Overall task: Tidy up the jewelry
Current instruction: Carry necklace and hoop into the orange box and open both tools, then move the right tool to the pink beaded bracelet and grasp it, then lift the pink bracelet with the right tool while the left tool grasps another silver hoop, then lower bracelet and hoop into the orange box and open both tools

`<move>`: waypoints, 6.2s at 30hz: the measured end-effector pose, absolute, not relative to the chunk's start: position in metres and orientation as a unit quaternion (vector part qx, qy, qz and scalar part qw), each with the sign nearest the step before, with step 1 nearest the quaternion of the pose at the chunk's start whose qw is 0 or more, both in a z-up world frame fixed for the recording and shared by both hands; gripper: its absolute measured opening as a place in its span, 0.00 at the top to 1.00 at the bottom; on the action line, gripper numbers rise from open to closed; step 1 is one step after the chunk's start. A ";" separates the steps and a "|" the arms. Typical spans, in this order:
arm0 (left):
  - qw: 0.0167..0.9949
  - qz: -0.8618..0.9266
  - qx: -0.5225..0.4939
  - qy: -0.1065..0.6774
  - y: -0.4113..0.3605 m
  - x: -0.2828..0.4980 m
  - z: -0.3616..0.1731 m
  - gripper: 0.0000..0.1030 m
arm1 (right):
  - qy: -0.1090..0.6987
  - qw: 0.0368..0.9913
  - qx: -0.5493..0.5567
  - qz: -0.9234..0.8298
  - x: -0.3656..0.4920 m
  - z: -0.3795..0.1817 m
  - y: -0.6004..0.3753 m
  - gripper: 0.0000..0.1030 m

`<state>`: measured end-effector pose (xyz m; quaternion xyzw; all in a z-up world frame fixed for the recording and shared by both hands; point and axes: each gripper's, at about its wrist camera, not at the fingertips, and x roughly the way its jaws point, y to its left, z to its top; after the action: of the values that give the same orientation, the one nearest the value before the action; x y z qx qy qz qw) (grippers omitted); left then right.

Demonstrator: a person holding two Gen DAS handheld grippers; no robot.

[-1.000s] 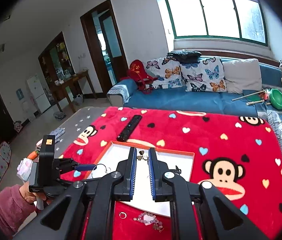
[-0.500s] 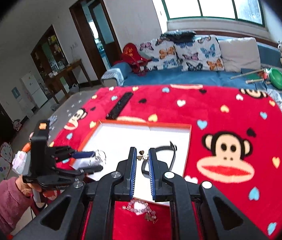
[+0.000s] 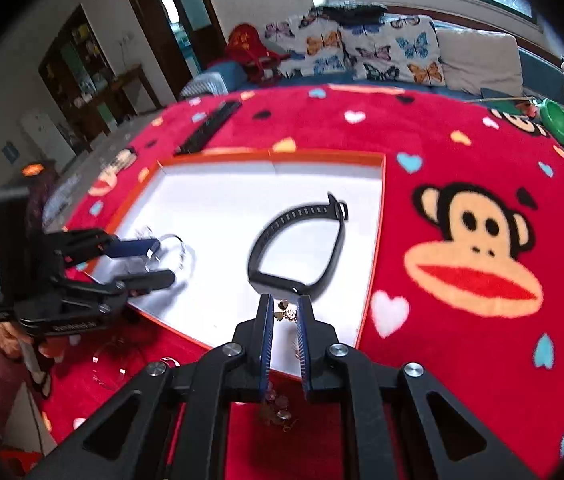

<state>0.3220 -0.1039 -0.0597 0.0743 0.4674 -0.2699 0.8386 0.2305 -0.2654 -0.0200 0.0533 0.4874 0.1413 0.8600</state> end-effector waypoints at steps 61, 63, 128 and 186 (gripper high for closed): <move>0.866 -0.192 0.016 0.461 -0.045 0.166 -0.032 0.42 | 0.491 0.859 -0.003 0.148 0.179 -0.053 -0.249 0.73; 0.866 -0.193 0.015 0.462 -0.044 0.167 -0.034 0.42 | 0.490 0.858 -0.001 0.154 0.177 -0.052 -0.247 0.74; 0.852 -0.216 0.049 0.474 -0.069 0.177 -0.062 0.42 | 0.469 0.866 0.004 0.171 0.145 -0.038 -0.233 0.90; 0.881 -0.190 0.040 0.431 -0.048 0.303 -0.025 0.50 | 0.453 0.867 0.083 0.192 0.253 -0.004 -0.215 0.90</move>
<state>0.3031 -0.0484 -0.0249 0.0400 0.4313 -0.1898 0.8811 0.2532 -0.2154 -0.0044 0.0829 0.4529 0.1924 0.8666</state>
